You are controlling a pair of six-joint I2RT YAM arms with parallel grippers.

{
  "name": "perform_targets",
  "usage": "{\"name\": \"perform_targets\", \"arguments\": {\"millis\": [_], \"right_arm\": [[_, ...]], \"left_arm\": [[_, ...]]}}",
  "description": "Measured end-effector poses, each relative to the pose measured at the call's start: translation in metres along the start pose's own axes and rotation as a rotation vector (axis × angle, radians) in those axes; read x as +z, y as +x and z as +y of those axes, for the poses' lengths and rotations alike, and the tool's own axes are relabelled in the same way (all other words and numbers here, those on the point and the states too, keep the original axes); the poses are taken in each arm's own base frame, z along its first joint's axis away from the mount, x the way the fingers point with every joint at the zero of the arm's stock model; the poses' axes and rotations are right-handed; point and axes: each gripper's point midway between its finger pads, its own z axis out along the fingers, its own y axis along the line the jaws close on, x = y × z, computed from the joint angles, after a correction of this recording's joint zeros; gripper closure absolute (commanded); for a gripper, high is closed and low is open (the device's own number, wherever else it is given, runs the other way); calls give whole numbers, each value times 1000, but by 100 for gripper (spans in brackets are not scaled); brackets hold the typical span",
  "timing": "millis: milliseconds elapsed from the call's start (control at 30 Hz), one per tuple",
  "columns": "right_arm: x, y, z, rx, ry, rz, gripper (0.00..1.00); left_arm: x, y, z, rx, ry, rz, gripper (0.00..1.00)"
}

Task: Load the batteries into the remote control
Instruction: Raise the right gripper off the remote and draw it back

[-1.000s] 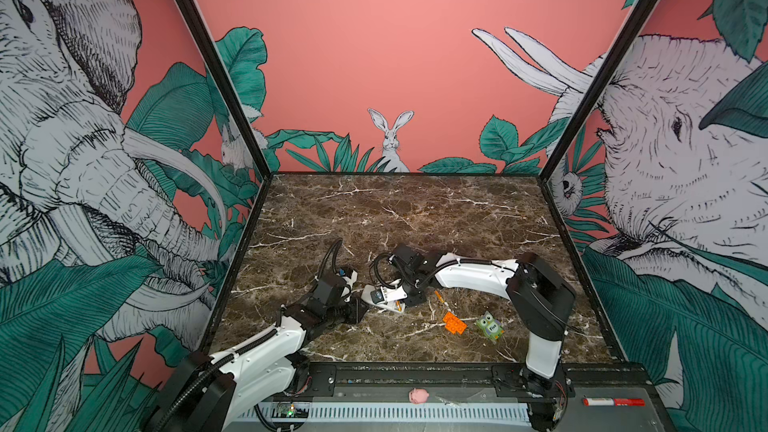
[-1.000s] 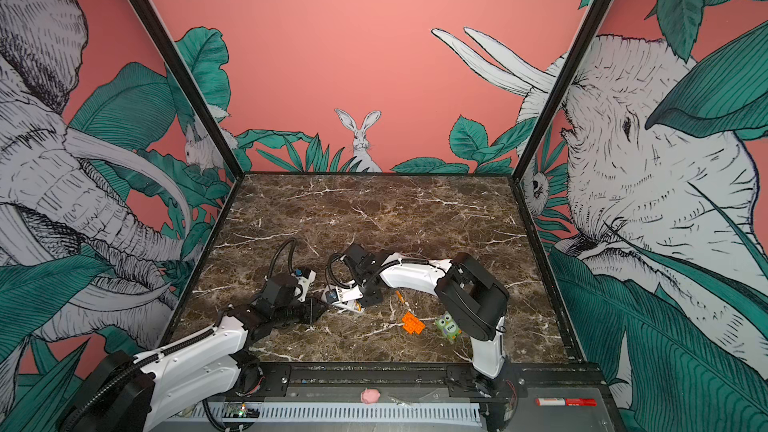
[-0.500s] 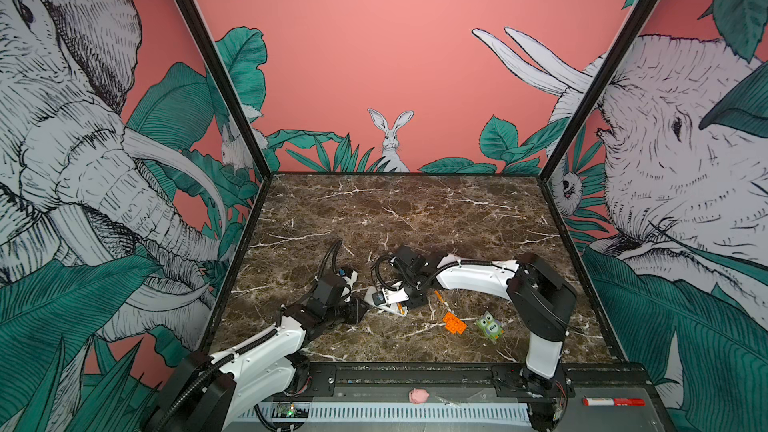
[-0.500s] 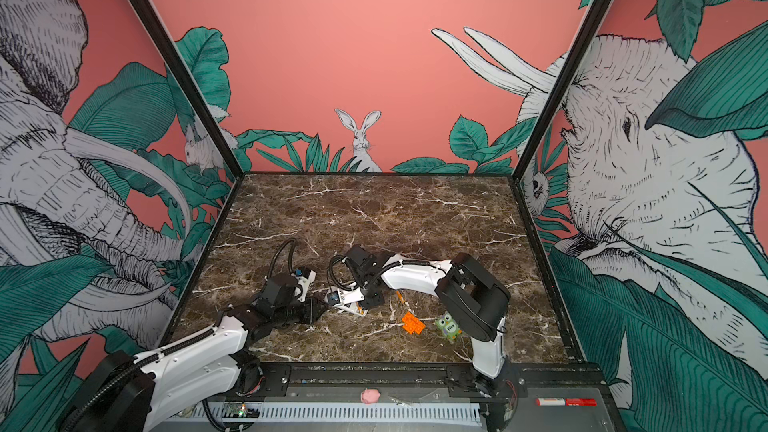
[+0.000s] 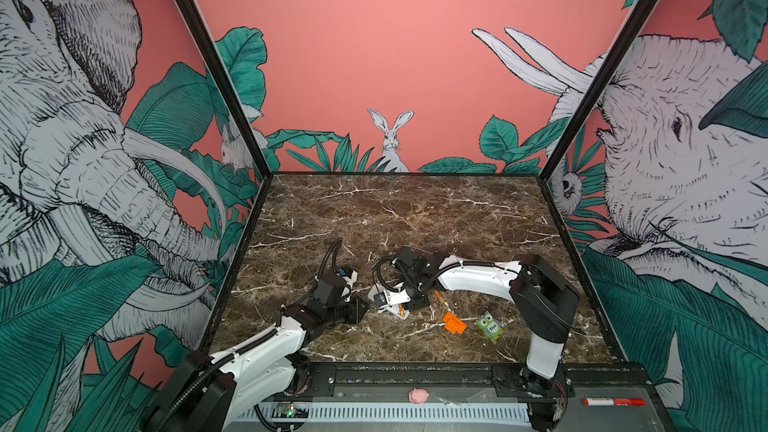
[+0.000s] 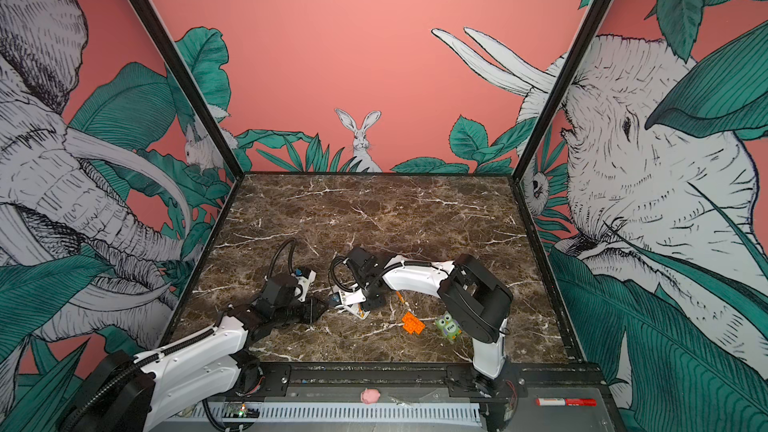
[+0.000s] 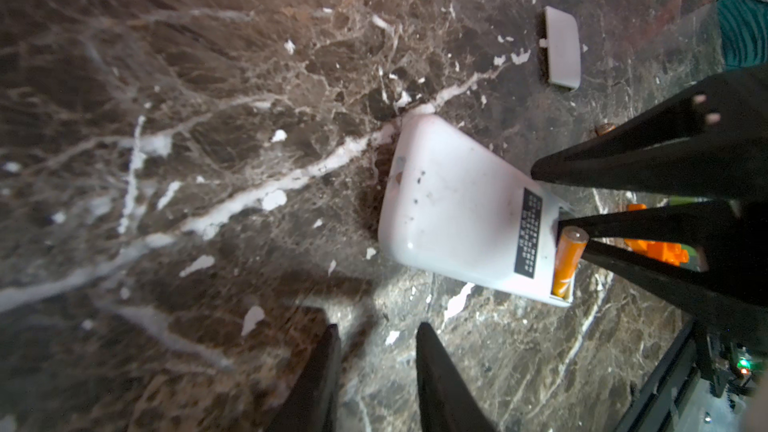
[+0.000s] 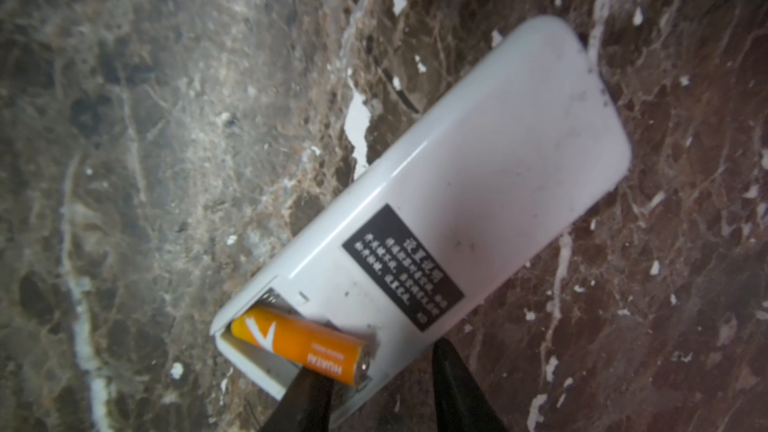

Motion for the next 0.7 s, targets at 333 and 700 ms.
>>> {"name": "perform_targets", "arguments": {"millis": [333, 700], "right_arm": [[-13, 0, 1, -3, 22, -6, 62], [-14, 1, 5, -1, 4, 0, 63]], "left_arm": [[0, 0, 0, 0, 0, 0, 67], [0, 0, 0, 0, 0, 0, 67]]}}
